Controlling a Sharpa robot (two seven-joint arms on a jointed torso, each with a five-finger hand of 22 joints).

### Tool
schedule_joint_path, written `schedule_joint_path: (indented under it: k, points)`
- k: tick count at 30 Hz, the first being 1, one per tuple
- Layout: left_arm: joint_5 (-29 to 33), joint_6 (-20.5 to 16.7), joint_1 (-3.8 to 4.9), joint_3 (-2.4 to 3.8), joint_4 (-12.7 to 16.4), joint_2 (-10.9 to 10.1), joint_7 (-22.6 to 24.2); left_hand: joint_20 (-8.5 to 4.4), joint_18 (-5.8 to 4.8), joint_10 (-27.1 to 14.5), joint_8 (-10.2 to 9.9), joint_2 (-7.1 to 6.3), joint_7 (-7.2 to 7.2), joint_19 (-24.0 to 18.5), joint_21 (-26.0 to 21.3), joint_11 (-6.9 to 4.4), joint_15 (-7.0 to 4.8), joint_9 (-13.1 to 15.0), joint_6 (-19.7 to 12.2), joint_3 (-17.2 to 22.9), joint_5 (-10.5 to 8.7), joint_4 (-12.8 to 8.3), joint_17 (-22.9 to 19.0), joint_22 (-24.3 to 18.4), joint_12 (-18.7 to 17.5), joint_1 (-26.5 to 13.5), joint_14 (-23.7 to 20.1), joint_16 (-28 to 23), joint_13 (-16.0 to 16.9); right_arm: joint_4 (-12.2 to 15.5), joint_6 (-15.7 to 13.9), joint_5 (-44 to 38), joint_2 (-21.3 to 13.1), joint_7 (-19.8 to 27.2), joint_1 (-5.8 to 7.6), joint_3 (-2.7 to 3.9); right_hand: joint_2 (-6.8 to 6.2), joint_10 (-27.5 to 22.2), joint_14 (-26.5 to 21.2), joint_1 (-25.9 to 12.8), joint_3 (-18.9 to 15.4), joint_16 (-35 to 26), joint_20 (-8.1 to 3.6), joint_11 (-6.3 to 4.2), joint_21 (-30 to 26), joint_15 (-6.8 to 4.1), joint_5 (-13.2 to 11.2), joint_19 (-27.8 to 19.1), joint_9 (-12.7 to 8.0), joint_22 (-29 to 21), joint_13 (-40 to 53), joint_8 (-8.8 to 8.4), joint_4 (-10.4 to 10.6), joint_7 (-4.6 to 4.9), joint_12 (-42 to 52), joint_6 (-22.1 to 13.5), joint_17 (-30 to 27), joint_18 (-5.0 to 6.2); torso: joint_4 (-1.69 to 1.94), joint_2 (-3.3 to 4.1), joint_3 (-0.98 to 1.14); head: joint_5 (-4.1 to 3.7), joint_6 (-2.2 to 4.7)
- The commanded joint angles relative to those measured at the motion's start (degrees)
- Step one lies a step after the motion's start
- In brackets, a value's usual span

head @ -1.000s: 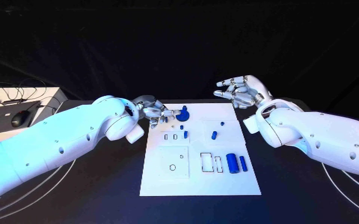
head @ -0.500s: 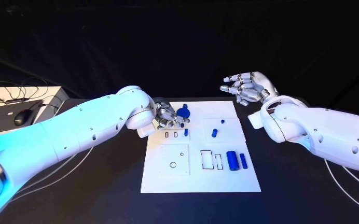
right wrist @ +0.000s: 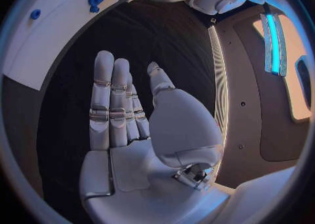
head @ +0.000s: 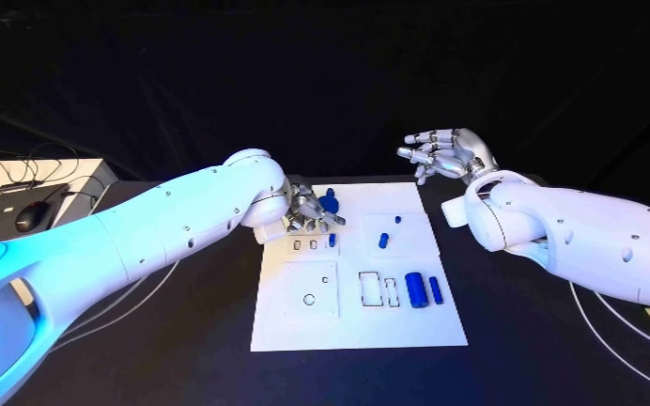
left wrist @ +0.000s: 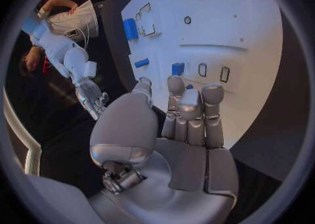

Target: Assemble the parts on the task board

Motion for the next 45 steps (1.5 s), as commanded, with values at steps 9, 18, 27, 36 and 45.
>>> schedule_joint_path:
  k: [9, 18, 27, 36, 45]
  points:
    - [-1.7, 3.09, 0.09, -0.4, -3.41, 2.16, -0.06, 0.05, -0.7, 0.0, -0.77, -1.42, -0.24, 0.46, -0.74, 0.09, -0.25, 1.35, 0.7, 3.77, 0.22, 0.3, 0.15, 0.85, -0.29, -0.03, 0.02, -0.29, -0.05, -0.65, 0.23, 3.12, 0.65, 1.08, 0.1, 0.0, -0.09, -0.68, 0.3, -0.06, -0.19, -0.64, 0.04, 0.09, -0.37, 0.12, 0.51, 1.17, -0.06, -0.25, -1.15, 0.33, -0.02, 0.06, 0.75, -0.39, 0.83, -0.14, 0.0, 0.13, -0.14, 0.35, -0.29]
    - [-1.9, 3.55, 0.06, -0.47, -4.94, 3.1, 0.68, 0.17, -0.7, -0.35, -1.58, -3.06, 0.0, 0.34, -1.57, 0.28, -0.15, 1.82, 0.75, 7.64, 0.26, 0.23, -0.03, 1.5, -0.27, 0.22, -0.19, -0.61, -0.11, -0.66, 0.38, 2.86, 0.89, 0.81, 0.11, 0.0, -0.13, -0.65, 0.43, -0.16, -0.19, -0.74, 0.04, 0.09, -0.23, 0.11, 0.52, 1.15, -0.06, -0.17, -1.53, 0.26, 0.08, 0.1, 1.05, -0.56, 1.14, -0.12, 0.06, 0.12, -0.15, 0.21, -0.56]
    - [-1.56, 3.51, -0.05, -1.13, -6.97, 4.25, 1.39, 0.17, -0.78, -0.39, -1.84, -3.69, -0.01, 0.44, -1.74, 0.17, -0.15, 1.96, 0.95, 9.81, 0.3, -0.61, 0.25, 2.39, -0.05, 0.44, -0.19, -0.35, -0.19, -0.68, 0.07, 2.6, 1.07, 0.72, 0.11, -0.01, -0.23, -1.13, 0.08, -0.43, -0.25, -1.08, 0.16, 0.26, -0.3, 0.28, 0.8, 0.78, -0.06, -0.17, -1.85, 0.13, 0.32, 0.23, 1.15, -0.78, 1.27, -0.17, -0.07, 0.17, -0.13, -0.04, -0.49]
    - [-1.34, 4.44, -0.26, -1.79, -7.95, 5.05, 1.77, 0.2, -0.78, -0.65, -1.45, -4.93, -0.06, 0.32, -2.09, 0.25, -0.14, 2.51, 0.77, 11.99, 0.29, -0.59, 0.05, 2.75, 0.0, -0.06, -0.41, -0.52, -0.33, -0.74, -0.01, 2.56, 1.31, 0.56, 0.11, -0.01, -0.37, -1.37, -0.07, -0.51, -0.23, -1.18, 0.22, 0.33, -0.29, 0.34, 1.05, 0.64, -0.06, -0.16, -2.01, 0.14, 0.42, 0.29, 1.33, -0.96, 1.38, -0.15, -0.01, 0.28, -0.15, -0.23, -0.54]
    - [-1.38, 4.16, -0.52, -2.07, -8.54, 5.43, 1.96, 0.22, -0.77, -0.83, -1.12, -5.55, 0.03, 0.31, -2.34, 0.29, -0.07, 2.99, 0.33, 12.93, 0.21, -0.41, -0.21, 3.01, 0.15, -1.05, -0.56, -0.66, -0.41, -0.73, -0.02, 2.48, 1.46, 0.42, 0.11, -0.01, -0.5, -1.53, -0.16, -0.6, -0.2, -1.22, 0.29, 0.39, -0.28, 0.39, 1.24, 0.51, -0.06, -0.18, -2.18, 0.1, 0.58, 0.36, 1.47, -1.19, 1.48, -0.13, 0.03, 0.27, -0.18, -0.35, -0.81]
